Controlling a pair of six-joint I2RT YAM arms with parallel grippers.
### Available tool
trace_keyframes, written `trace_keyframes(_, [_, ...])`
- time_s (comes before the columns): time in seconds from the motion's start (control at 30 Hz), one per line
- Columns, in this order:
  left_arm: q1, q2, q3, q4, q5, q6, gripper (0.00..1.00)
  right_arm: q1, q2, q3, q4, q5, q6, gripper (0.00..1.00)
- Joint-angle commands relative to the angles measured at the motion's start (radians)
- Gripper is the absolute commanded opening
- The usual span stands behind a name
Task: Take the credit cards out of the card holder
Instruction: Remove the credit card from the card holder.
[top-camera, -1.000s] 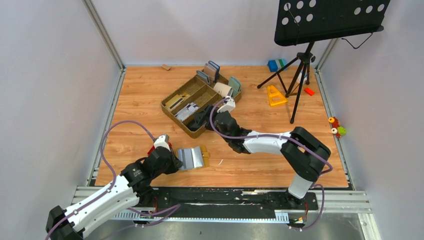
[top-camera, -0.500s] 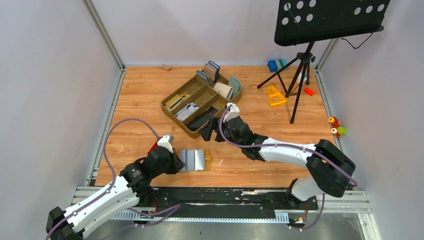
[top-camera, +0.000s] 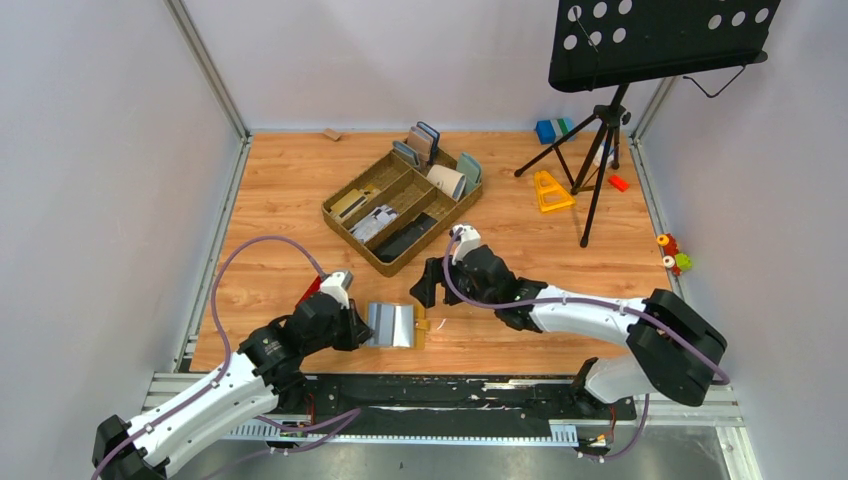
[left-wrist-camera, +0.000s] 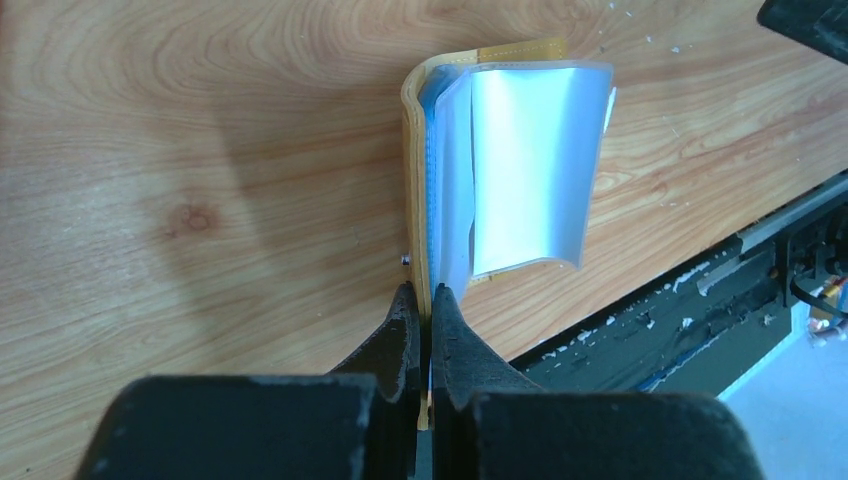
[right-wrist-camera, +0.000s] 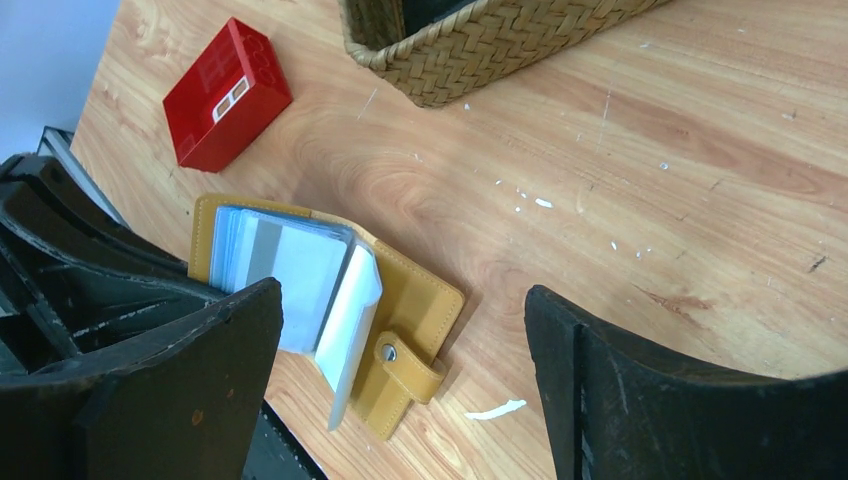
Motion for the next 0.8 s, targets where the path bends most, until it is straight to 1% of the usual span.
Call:
trace_keyframes(0.0, [0.002, 0.005, 0.029, 0.049, 0.055, 0.036, 0.00, 0.004, -0.065, -0.018, 0.006, -0.041, -0.060, 0.90])
trace_keyframes(0.23, [0.002, 0.020, 0.038, 0.107, 0.088, 0.052, 0.00, 0.005, -0.131, -0.040, -0.033, -0.078, -0.097, 0.89])
trace_keyframes(0.53, [0.002, 0.125, 0.029, 0.278, 0.176, 0.024, 0.00, 0.005, -0.255, -0.086, -0.068, -0.124, -0.070, 0.77])
trace_keyframes(0.73, [0.002, 0.212, 0.079, 0.310, 0.224, 0.042, 0.00, 0.003, -0.300, -0.105, -0.065, -0.160, -0.051, 0.74])
trace_keyframes(0.77, [0.002, 0.221, 0.083, 0.321, 0.233, 0.050, 0.00, 0.004, -0.303, -0.101, -0.070, -0.168, -0.050, 0.71])
